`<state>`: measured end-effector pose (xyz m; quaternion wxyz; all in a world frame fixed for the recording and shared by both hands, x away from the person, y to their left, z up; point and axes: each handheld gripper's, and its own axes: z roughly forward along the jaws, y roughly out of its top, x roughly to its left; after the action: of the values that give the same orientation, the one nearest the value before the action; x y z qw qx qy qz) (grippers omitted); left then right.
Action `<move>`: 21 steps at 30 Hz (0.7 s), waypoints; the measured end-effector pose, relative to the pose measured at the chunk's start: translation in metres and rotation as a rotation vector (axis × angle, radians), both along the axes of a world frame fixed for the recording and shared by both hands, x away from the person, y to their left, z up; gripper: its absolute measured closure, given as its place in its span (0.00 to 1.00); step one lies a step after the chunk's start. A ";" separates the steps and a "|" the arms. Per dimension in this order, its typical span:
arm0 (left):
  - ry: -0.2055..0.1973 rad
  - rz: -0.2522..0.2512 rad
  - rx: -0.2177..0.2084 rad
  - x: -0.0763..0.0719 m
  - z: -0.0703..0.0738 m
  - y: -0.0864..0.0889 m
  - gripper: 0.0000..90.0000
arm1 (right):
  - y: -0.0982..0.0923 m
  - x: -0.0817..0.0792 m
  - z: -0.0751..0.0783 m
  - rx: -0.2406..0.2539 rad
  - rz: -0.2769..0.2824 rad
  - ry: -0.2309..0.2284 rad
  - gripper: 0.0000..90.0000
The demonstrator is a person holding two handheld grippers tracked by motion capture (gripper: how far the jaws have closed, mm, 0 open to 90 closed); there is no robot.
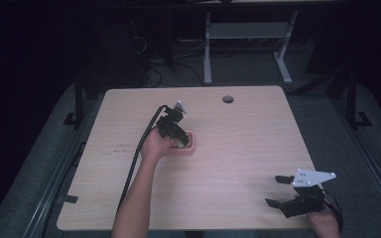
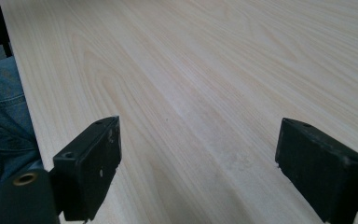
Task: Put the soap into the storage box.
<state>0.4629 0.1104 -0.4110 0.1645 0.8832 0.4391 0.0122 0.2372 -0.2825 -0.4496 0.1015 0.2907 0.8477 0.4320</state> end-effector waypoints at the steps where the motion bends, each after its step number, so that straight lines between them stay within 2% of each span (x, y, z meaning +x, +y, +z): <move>1: -0.002 -0.004 0.004 0.001 -0.001 0.000 0.30 | 0.000 0.000 0.000 0.002 -0.002 0.003 0.15; 21: 0.000 0.033 0.023 0.004 -0.009 -0.002 0.30 | 0.000 0.000 0.000 0.000 0.005 -0.005 0.15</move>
<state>0.4664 0.1085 -0.4204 0.1540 0.8776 0.4535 0.0201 0.2373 -0.2829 -0.4497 0.1025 0.2876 0.8482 0.4328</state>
